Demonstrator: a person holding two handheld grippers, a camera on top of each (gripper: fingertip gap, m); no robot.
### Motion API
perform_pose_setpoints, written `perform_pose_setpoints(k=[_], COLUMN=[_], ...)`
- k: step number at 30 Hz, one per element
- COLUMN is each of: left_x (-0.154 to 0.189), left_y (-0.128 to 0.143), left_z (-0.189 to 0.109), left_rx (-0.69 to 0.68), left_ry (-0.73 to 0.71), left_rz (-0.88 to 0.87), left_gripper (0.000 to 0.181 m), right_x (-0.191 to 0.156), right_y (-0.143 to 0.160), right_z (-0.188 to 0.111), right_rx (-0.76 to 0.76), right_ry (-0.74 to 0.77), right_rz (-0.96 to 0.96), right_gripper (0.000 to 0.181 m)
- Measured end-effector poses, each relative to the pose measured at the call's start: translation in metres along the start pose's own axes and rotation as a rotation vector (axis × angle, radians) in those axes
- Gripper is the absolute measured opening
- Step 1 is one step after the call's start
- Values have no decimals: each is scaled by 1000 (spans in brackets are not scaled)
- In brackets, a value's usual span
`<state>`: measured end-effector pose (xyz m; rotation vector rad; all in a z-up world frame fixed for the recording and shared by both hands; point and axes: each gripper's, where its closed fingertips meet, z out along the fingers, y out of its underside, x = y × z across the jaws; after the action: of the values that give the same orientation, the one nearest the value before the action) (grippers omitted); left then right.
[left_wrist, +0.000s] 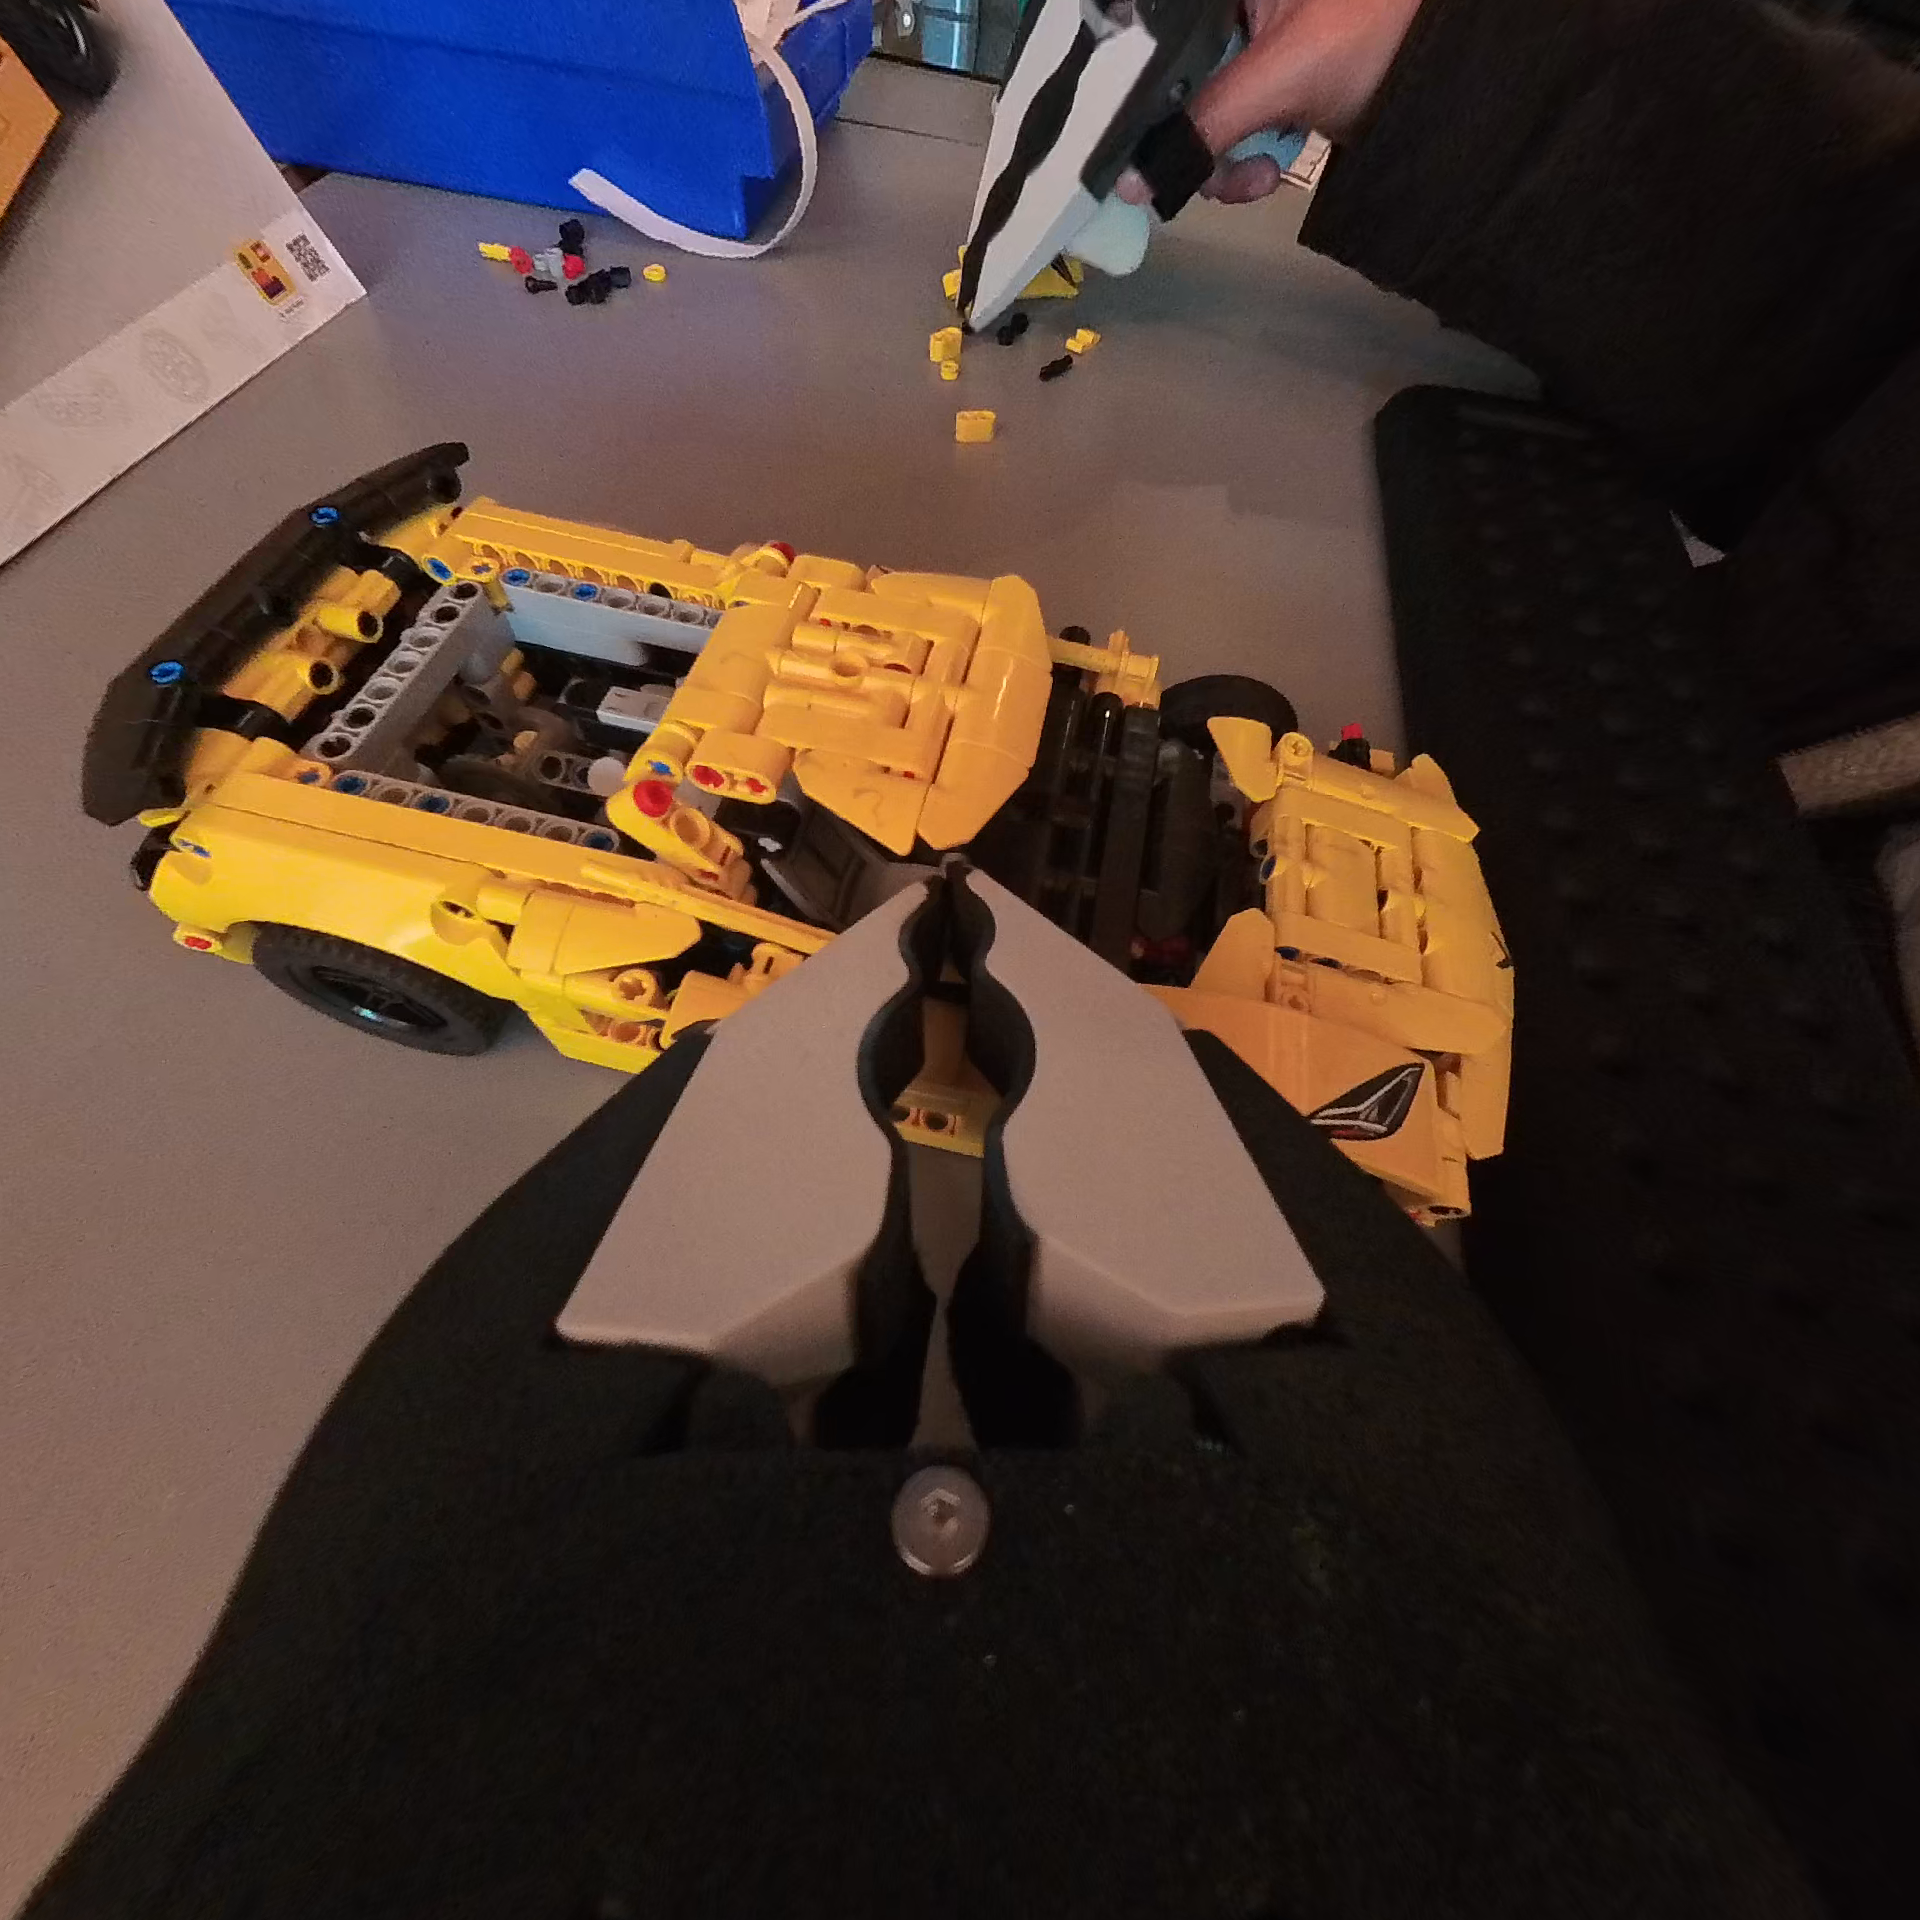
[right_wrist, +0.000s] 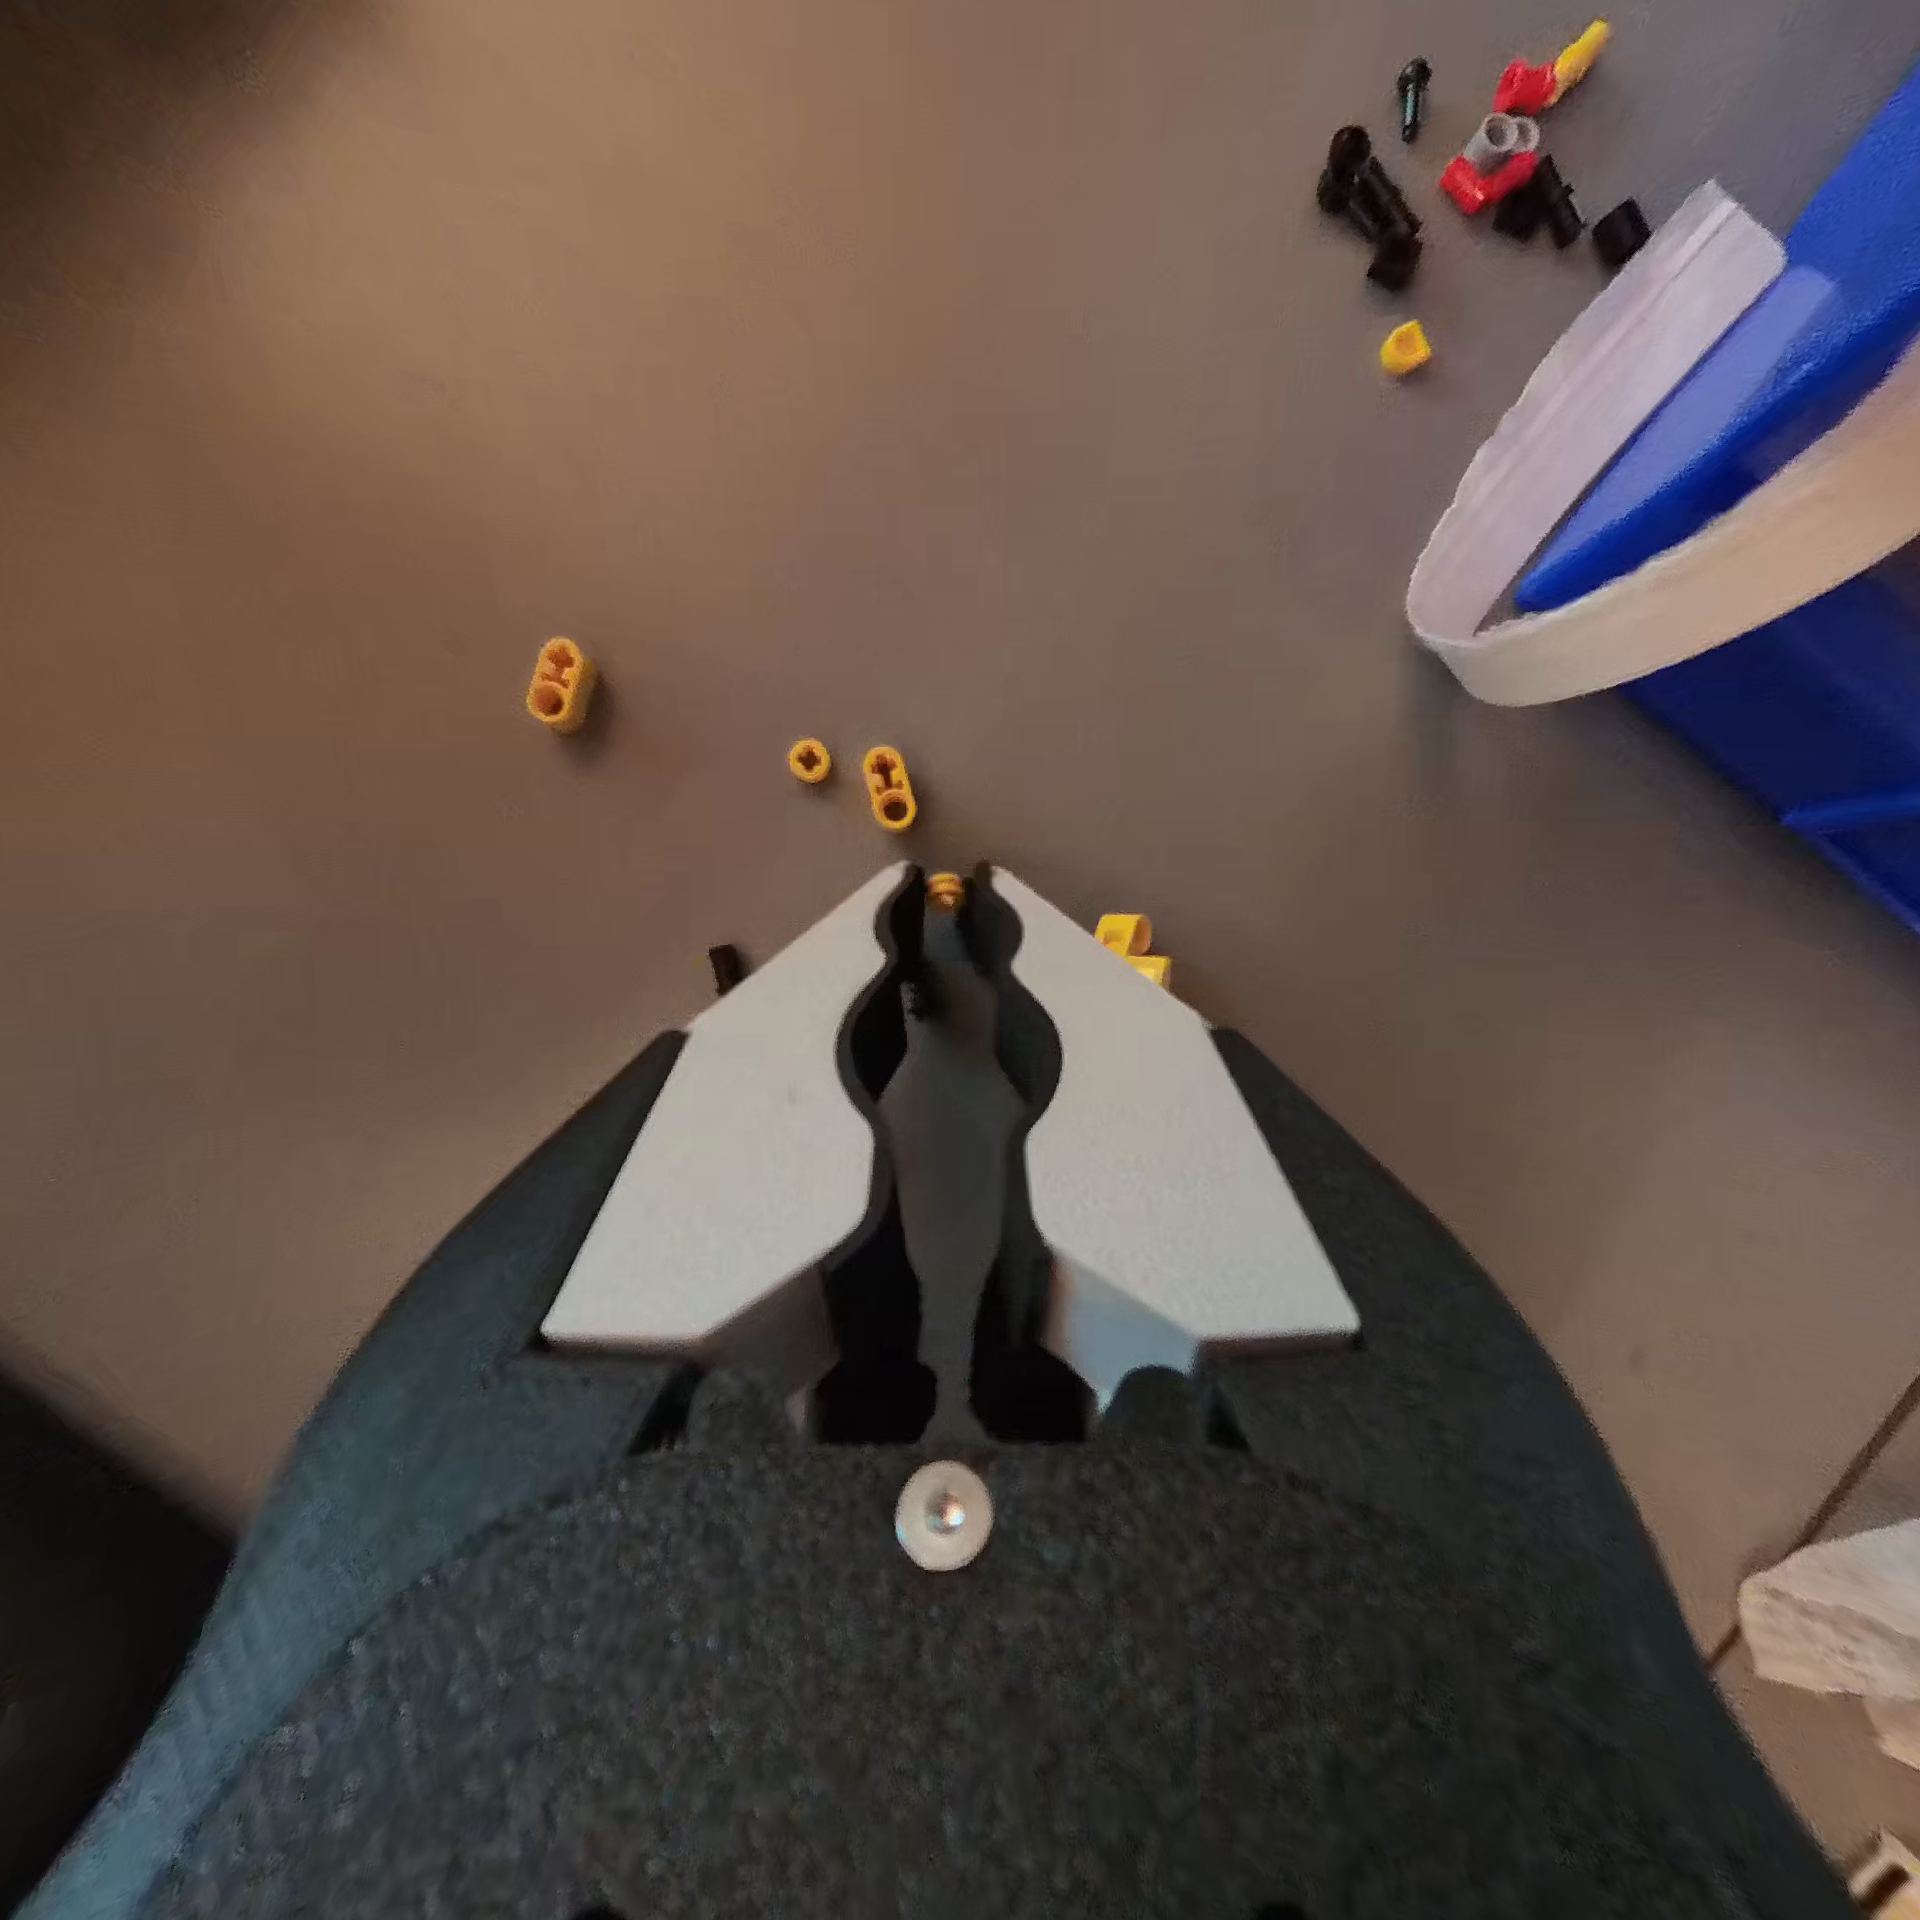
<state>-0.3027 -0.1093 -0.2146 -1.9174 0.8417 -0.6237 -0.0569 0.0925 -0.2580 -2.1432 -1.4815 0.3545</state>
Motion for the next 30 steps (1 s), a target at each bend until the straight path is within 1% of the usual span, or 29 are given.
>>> perform_pose_setpoints(k=[2, 4, 6, 7, 8, 10, 12, 14, 15, 16, 17, 18, 21, 23, 27, 30], left_x=[0, 0, 0, 0, 0, 0, 0, 0, 0, 0, 0, 0, 0, 0, 0, 0], left_y=[0, 0, 0, 0, 0, 0, 0, 0, 0, 0, 0, 0, 0, 0, 0, 0], left_z=[0, 0, 0, 0, 0, 0, 0, 0, -1, -1, -1, -1, -1, -1, -1, -1], left_rx=[0, 1, 0, 0, 0, 1, 3, 6, 8, 8, 8, 6, 2, 0, -1, -2], left_ry=[0, 1, 2, 1, 1, 1, 2, 4, 4, 4, 3, 2, 2, 2, 0, 2], left_rz=[0, -2, -2, -1, -1, -2, -4, -8, -8, -9, -9, -7, -3, -2, 0, 0], left_gripper=[0, 0, 0, 0, 0, 0, 0, 0, 0, 0, 0, 0, 0, 0, 0, 0], right_x=[0, 4, 3, -4, -19, -69, -137, -205, -227, -240, -246, -247, -241, -243, -242, -247], right_y=[1, -6, -24, -37, -53, -85, -107, -116, -116, -113, -109, -108, -115, -117, -115, -123], right_z=[0, -12, -34, -45, -55, -63, -53, -35, -24, -12, -3, 2, 2, 3, -2, -11], right_rx=[4, 39, 132, 193, 261, 377, 425, 419, 397, 358, 323, 325, 406, 420, 404, 464], right_ry=[14, 47, 45, 19, -33, -172, -355, -548, -594, -607, -585, -548, -411, -391, -523, -669], right_rz=[-28, -29, -9, -7, -21, -117, -231, -310, -338, -380, -424, -461, -518, -518, -410, -298], right_gripper=[19, 18, 19, 22, 26, 28, 28, 30, 31, 33, 33, 32, 21, 19, 24, 35])
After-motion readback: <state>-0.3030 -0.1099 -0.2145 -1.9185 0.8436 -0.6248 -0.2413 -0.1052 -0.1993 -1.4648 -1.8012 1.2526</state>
